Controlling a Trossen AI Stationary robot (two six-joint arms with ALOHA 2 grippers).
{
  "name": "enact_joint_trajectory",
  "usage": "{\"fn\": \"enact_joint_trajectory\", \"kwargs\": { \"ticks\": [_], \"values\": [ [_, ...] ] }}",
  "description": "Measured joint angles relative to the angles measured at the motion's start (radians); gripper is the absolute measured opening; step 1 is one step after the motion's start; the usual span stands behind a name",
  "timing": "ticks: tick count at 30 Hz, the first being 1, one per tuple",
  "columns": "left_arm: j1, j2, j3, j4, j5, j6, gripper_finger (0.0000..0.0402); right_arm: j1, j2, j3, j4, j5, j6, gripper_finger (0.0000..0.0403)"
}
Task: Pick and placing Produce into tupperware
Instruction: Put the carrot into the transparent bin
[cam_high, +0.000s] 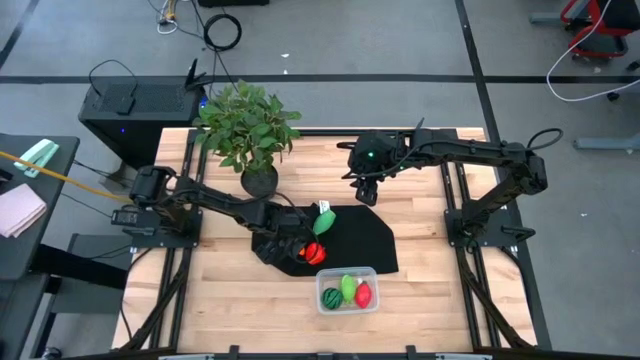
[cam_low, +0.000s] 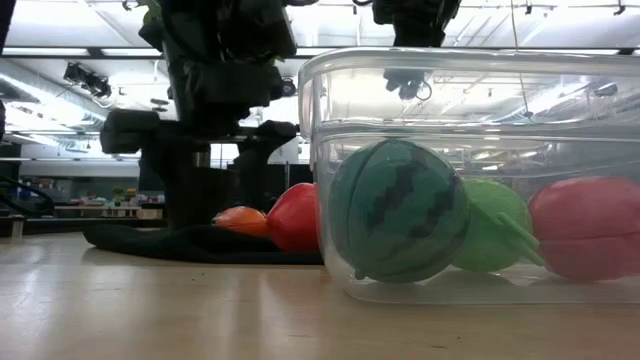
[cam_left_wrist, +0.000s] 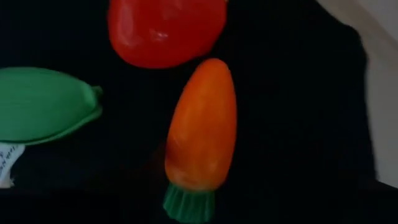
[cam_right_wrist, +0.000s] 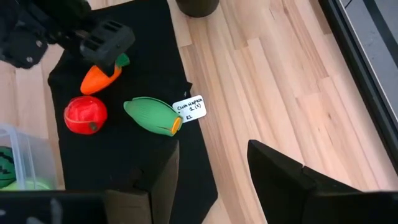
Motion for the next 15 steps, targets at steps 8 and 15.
{"fn": "enact_joint_trajectory", "kwargs": {
  "ticks": [8,15],
  "values": [
    [0.004,0.018,0.000,0.002,0.000,-0.016,0.0291,0.000,0.000,0.000,0.005,0.000,0.000,0.0197],
    [0.007,0.018,0.000,0.006,0.000,-0.037,0.0290,0.000,0.000,0.000,0.006,0.000,0.000,0.0197]
  ]
}}
